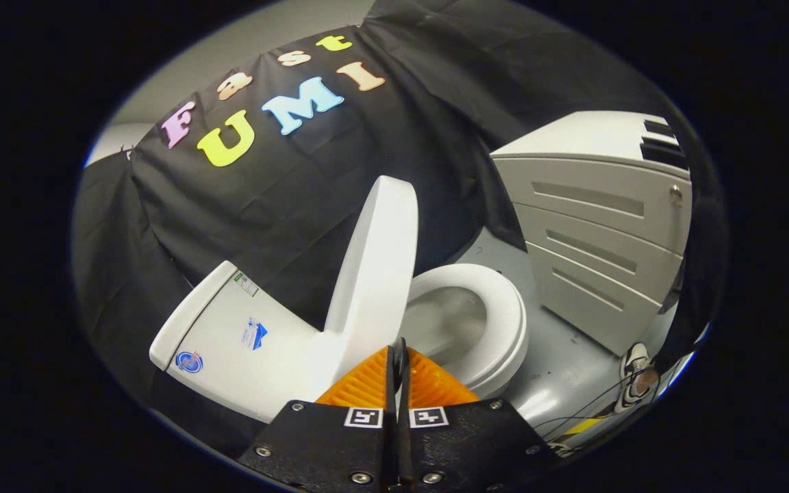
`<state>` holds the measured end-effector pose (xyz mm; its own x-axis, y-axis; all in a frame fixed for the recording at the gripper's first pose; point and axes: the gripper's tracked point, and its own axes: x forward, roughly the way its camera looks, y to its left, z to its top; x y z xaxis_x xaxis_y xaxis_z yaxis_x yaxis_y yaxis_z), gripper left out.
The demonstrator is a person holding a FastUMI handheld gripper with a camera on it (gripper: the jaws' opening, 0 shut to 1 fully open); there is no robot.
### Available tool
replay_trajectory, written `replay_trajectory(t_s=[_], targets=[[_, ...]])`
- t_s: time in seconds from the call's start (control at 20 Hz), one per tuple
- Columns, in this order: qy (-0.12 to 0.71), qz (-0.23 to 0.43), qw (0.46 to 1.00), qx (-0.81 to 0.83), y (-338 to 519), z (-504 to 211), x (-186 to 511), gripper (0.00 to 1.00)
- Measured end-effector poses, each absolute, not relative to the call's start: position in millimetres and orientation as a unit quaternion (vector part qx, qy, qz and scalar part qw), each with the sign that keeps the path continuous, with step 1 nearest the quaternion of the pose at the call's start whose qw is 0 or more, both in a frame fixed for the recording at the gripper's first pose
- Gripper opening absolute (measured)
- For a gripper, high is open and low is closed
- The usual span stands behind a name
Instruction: Open the toilet lid.
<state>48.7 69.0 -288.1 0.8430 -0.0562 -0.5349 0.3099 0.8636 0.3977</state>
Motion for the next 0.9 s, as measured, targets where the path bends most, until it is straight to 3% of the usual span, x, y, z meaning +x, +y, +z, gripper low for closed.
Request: replay_trajectory(t_s=[0.9], targets=[[0.214, -0.109, 0.968, 0.07, 141, -226, 61, 0.0]])
